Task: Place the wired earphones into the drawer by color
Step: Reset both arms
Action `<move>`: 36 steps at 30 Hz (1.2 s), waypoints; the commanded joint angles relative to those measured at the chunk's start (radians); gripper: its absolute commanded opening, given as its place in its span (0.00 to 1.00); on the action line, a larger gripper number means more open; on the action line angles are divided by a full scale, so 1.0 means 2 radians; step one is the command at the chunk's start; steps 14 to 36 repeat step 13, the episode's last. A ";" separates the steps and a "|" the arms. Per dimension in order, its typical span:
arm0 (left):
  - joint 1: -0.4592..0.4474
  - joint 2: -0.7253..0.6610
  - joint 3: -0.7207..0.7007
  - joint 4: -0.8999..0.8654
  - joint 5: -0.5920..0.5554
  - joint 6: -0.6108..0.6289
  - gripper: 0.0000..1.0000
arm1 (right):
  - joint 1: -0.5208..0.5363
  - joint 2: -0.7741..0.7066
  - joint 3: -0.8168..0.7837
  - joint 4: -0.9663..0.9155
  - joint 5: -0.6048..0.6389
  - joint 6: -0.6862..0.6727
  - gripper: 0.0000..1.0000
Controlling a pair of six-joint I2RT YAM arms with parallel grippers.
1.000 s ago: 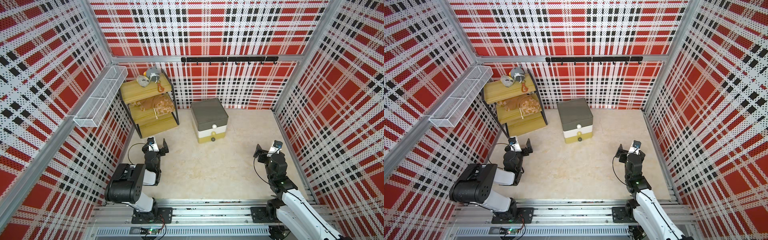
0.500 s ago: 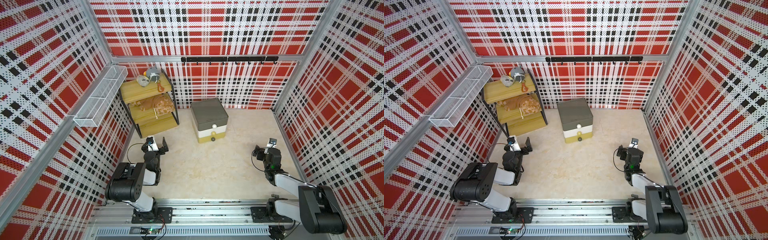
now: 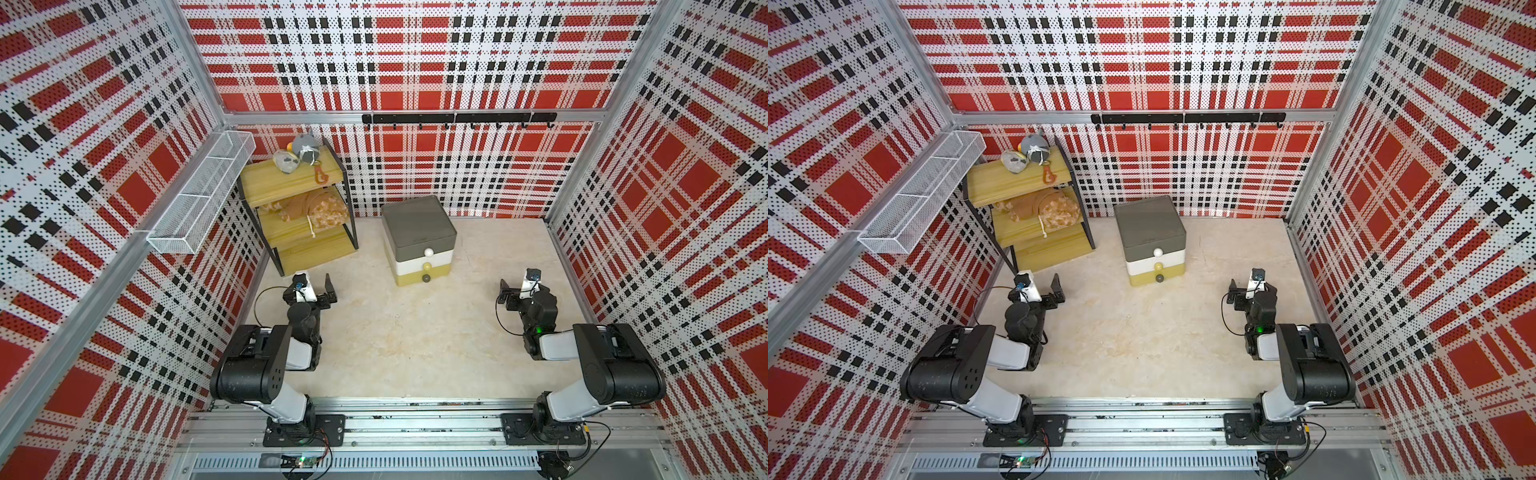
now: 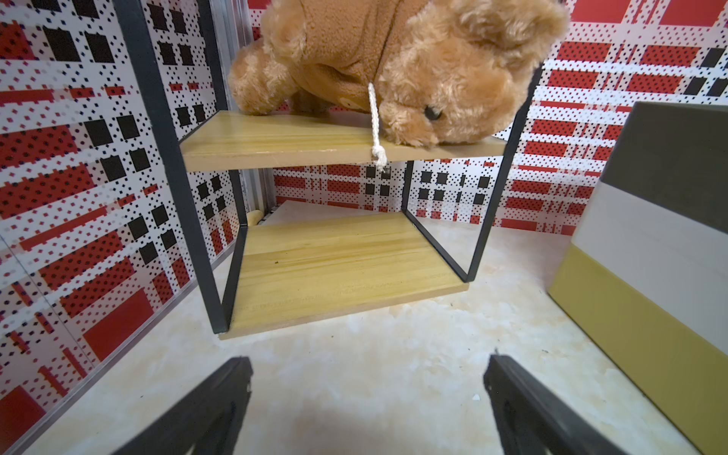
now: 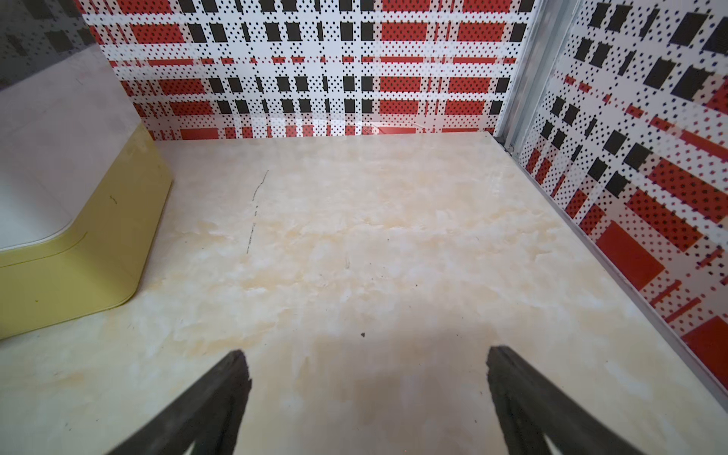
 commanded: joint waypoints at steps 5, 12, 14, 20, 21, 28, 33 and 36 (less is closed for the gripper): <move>0.003 0.002 0.002 0.014 0.003 -0.002 0.99 | 0.005 0.001 0.007 0.017 0.007 -0.009 1.00; 0.002 0.003 0.003 0.014 0.003 -0.002 0.99 | 0.004 0.002 0.007 0.019 0.007 -0.009 1.00; 0.001 0.002 0.002 0.014 0.003 -0.002 0.99 | 0.004 0.002 0.006 0.019 0.007 -0.009 1.00; 0.001 0.002 0.002 0.014 0.003 -0.002 0.99 | 0.004 0.002 0.006 0.019 0.007 -0.009 1.00; 0.001 0.002 0.002 0.014 0.003 -0.002 0.99 | 0.004 0.002 0.006 0.019 0.007 -0.009 1.00; 0.001 0.002 0.002 0.014 0.003 -0.002 0.99 | 0.004 0.002 0.006 0.019 0.007 -0.009 1.00; 0.001 0.002 0.002 0.014 0.003 -0.002 0.99 | 0.004 0.002 0.006 0.019 0.007 -0.009 1.00; 0.001 0.002 0.002 0.014 0.003 -0.002 0.99 | 0.004 0.002 0.006 0.019 0.007 -0.009 1.00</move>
